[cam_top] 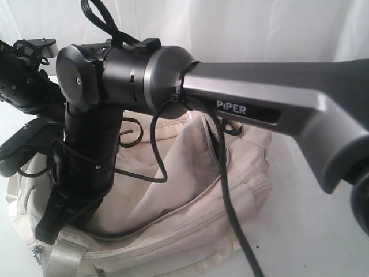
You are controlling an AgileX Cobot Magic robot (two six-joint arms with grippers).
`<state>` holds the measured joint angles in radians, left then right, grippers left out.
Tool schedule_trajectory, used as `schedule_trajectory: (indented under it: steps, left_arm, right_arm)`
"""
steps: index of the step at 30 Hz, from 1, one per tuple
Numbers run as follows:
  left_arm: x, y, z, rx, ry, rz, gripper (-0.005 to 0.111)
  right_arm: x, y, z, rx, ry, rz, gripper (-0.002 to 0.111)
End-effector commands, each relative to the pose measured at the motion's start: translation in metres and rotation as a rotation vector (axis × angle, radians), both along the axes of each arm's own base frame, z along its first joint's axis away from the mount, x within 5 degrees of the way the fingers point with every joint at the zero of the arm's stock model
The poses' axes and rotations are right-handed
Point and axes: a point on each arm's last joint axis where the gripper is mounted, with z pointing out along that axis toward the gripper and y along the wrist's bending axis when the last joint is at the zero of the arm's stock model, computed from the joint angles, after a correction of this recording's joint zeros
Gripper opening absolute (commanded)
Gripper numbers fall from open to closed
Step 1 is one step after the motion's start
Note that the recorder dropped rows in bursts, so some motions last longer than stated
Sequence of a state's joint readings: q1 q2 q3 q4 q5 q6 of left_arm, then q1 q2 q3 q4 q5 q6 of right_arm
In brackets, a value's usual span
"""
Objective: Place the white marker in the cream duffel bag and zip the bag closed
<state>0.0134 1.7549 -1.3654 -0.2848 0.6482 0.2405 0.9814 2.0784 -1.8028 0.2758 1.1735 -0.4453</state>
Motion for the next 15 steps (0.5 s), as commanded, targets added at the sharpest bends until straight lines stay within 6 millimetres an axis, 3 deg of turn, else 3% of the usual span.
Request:
schedule_trajectory:
  steps: [1, 4, 10, 15]
  left_arm:
    - [0.004, 0.006, 0.001, 0.027, -0.043, 0.017, 0.000]
    - [0.004, 0.008, 0.001, 0.032, -0.046, 0.018, 0.000]
    - [0.004, 0.009, 0.001, 0.054, -0.050, -0.005, 0.000]
    - [0.004, 0.010, 0.001, 0.082, -0.050, -0.016, 0.000]
  right_arm:
    - [-0.012, -0.022, 0.013, -0.083, -0.005, -0.077, 0.000]
    - [-0.017, -0.049, 0.021, -0.156, -0.074, -0.124, 0.000]
    - [-0.031, -0.087, 0.013, -0.276, -0.112, -0.201, 0.000]
    - [-0.032, -0.113, 0.027, -0.319, -0.240, -0.306, 0.000]
